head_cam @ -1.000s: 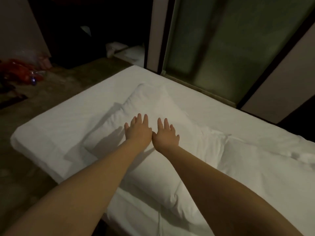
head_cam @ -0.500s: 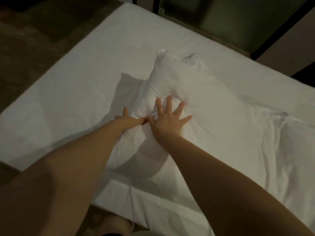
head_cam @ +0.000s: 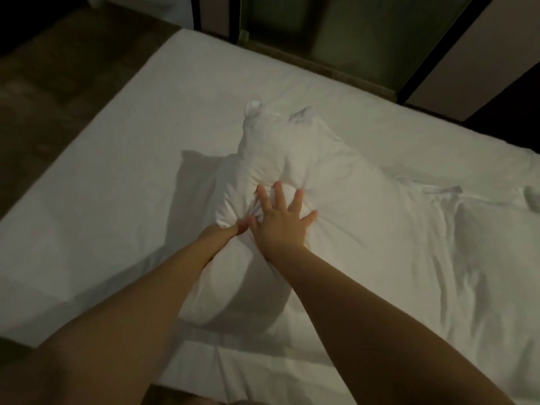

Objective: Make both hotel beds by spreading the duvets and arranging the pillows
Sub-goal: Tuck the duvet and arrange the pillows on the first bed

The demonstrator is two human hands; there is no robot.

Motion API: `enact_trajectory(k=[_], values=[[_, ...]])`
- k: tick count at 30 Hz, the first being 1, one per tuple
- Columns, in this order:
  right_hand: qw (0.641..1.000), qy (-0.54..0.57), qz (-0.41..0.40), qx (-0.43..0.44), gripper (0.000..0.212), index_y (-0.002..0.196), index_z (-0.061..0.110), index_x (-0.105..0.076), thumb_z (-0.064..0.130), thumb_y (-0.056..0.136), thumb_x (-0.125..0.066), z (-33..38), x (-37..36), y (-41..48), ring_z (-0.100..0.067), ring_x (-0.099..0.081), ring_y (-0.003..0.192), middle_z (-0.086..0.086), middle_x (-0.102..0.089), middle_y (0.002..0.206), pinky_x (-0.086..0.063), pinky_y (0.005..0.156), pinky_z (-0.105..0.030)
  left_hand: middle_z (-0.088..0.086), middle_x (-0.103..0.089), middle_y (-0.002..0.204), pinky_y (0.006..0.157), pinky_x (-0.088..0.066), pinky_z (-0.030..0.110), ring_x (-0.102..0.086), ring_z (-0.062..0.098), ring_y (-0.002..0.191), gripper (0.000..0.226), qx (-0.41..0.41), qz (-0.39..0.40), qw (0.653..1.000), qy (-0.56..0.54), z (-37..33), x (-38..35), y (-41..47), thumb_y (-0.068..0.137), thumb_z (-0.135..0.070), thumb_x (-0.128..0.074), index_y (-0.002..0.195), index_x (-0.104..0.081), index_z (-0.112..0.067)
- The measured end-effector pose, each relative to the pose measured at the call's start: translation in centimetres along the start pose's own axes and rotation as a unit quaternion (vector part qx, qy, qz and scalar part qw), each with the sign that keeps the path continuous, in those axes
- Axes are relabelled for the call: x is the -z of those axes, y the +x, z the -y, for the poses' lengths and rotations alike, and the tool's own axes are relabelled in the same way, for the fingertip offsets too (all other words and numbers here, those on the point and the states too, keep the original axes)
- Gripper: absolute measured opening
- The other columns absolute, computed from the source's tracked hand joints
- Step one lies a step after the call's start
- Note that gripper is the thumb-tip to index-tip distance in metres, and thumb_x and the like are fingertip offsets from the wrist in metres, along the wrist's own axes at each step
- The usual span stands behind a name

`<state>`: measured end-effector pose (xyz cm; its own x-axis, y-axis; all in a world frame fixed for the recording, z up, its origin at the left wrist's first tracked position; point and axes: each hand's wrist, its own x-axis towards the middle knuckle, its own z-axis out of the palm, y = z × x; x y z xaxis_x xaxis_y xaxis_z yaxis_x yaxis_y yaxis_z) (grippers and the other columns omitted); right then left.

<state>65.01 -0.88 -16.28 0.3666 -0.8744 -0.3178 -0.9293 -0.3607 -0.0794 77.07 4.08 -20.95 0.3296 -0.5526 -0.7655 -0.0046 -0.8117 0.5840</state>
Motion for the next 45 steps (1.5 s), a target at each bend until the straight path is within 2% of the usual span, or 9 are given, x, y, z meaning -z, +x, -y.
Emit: enact_trajectory(k=[8,10,14,20,23,25,32,37,45], values=[[0.983,0.148,-0.103,-0.016,0.061,0.150,0.042,0.003,0.055,0.098,-0.027,-9.5,10.5,-6.0,-0.036,0.007,0.146,0.007,0.006,0.160,-0.005,0.111,-0.065,0.013,-0.057,0.113,0.069,-0.046,0.029,-0.057,0.024,0.080,0.066,-0.116,-0.061,0.989,0.064,-10.9,-5.5,-13.2,0.084,-0.050,-0.063,0.128,-0.050,-0.004],[0.976,0.185,-0.115,-0.025,0.060,0.150,0.042,0.002,0.055,0.099,-0.026,-13.8,13.1,-8.1,-0.038,0.005,0.146,0.007,0.006,0.160,-0.007,0.111,-0.065,0.017,-0.054,0.123,0.076,-0.042,0.028,-0.058,0.029,0.097,0.061,-0.167,-0.067,0.979,0.092,-13.5,-8.8,-17.1,0.090,-0.039,-0.060,0.135,-0.043,-0.002],[0.952,0.264,-0.150,-0.029,0.060,0.151,0.038,0.001,0.053,0.099,-0.024,-24.3,16.9,-13.3,-0.036,-0.003,0.146,0.006,0.004,0.161,-0.013,0.114,-0.061,0.017,-0.042,0.141,0.102,-0.036,0.034,-0.044,0.034,0.126,0.061,-0.249,-0.079,0.955,0.139,-18.0,-18.8,-25.9,0.093,-0.033,-0.057,0.141,-0.034,-0.002],[0.887,0.397,-0.228,-0.056,0.054,0.153,0.025,-0.010,0.034,0.102,-0.025,-43.8,20.4,-19.7,-0.030,-0.037,0.134,-0.008,-0.032,0.152,-0.035,0.107,-0.041,0.017,-0.047,0.135,0.095,-0.039,0.032,-0.048,0.032,0.120,0.047,-0.367,-0.062,0.899,0.233,-24.5,-38.2,-36.4,0.095,-0.023,-0.054,0.136,-0.040,-0.003],[0.901,0.375,-0.201,-0.089,0.052,0.153,0.017,-0.012,0.026,0.104,-0.026,-53.0,21.1,-22.6,-0.031,-0.045,0.125,-0.008,-0.034,0.151,-0.036,0.091,-0.031,0.015,-0.057,0.121,0.087,-0.042,0.031,-0.053,0.027,0.100,0.031,-0.417,-0.021,0.865,0.278,-26.6,-47.5,-39.5,0.094,-0.019,-0.053,0.122,-0.052,-0.006],[0.926,0.319,-0.168,-0.108,0.054,0.152,0.012,-0.014,0.023,0.103,-0.033,-58.5,20.8,-24.2,-0.030,-0.042,0.129,-0.007,-0.020,0.157,-0.037,0.097,-0.033,0.013,-0.060,0.114,0.082,-0.041,0.029,-0.053,0.024,0.093,0.021,-0.450,0.008,0.842,0.299,-27.5,-53.3,-40.6,0.093,-0.019,-0.052,0.112,-0.055,-0.010],[0.913,0.323,-0.097,-0.228,0.040,0.141,0.003,-0.042,0.010,0.103,-0.030,-73.0,18.2,-29.5,-0.030,-0.043,0.130,-0.015,-0.044,0.145,-0.028,0.098,-0.025,0.014,-0.060,0.122,0.090,-0.041,0.034,-0.055,0.032,0.113,0.030,-0.491,0.068,0.760,0.420,-28.4,-71.7,-38.5,0.096,-0.024,-0.045,0.117,-0.059,-0.009],[0.813,0.423,-0.095,-0.389,0.037,0.121,0.003,-0.063,0.001,0.093,-0.039,-79.5,13.9,-31.4,-0.027,-0.058,0.111,-0.014,-0.062,0.125,-0.042,0.098,-0.034,0.011,-0.058,0.126,0.090,-0.042,0.034,-0.053,0.030,0.118,0.030,-0.472,0.107,0.731,0.482,-25.3,-82.5,-36.6,0.096,-0.025,-0.044,0.119,-0.056,-0.010],[0.693,0.466,-0.244,-0.493,0.041,0.138,0.019,-0.047,0.024,0.100,-0.034,-86.8,9.5,-28.3,-0.024,-0.050,0.122,-0.005,-0.053,0.138,-0.037,0.093,-0.027,0.006,-0.059,0.125,0.092,-0.042,0.041,-0.052,0.028,0.121,0.035,-0.489,0.127,0.657,0.559,-23.4,-94.3,-30.5,0.097,-0.014,-0.031,0.124,-0.053,-0.012]])
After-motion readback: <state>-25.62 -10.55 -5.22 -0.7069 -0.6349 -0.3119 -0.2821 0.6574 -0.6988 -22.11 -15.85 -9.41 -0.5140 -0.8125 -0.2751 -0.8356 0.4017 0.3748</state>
